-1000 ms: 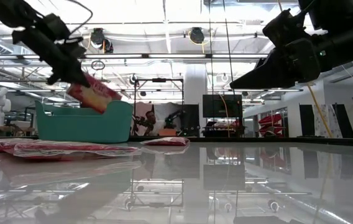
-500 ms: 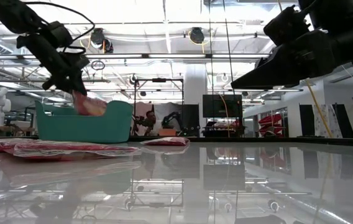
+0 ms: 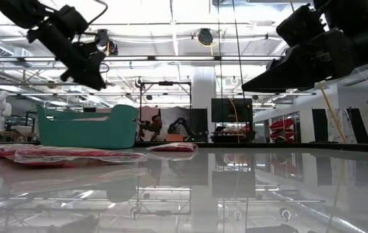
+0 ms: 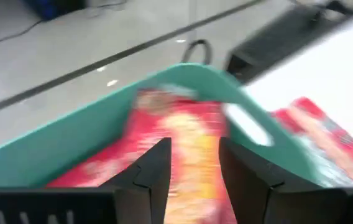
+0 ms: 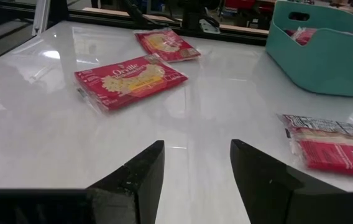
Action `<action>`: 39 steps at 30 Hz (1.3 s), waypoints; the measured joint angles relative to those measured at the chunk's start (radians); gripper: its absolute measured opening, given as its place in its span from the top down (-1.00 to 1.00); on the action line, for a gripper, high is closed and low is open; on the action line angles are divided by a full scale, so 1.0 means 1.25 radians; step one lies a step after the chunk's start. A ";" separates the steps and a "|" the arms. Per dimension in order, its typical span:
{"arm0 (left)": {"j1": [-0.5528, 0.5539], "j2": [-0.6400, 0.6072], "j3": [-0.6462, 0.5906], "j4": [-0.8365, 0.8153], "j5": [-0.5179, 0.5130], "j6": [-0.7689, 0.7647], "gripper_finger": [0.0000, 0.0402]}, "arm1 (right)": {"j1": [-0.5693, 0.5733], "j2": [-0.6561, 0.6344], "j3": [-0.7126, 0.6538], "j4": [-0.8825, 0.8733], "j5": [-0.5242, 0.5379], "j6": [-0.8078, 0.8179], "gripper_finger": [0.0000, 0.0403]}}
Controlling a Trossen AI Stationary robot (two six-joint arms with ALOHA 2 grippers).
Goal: Sort popcorn bags into baskets
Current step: Stack the red popcorn bag on the red popcorn bags in the green bin
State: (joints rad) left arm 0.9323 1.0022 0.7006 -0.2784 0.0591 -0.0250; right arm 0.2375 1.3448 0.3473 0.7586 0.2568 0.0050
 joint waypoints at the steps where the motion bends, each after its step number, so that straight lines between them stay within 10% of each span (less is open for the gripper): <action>1: -0.031 0.000 0.000 0.000 0.000 0.000 0.34 | 0.000 0.000 0.000 0.000 0.001 -0.002 0.13; 13: -0.112 0.150 0.000 -0.072 -0.065 -0.061 0.90 | 0.000 0.000 0.000 0.025 0.002 -0.007 0.13; 29: -0.082 0.204 0.000 -0.055 -0.458 -0.017 0.97 | 0.000 0.000 0.000 0.048 0.002 -0.010 0.13; 39: -0.166 0.203 0.000 0.033 -0.171 -0.001 0.98 | 0.000 0.000 0.000 0.048 0.002 0.000 0.13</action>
State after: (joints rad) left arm 0.7250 1.2564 0.7006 -0.2370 -0.1542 -0.0259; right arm 0.2375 1.3449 0.3473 0.8185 0.2596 0.0045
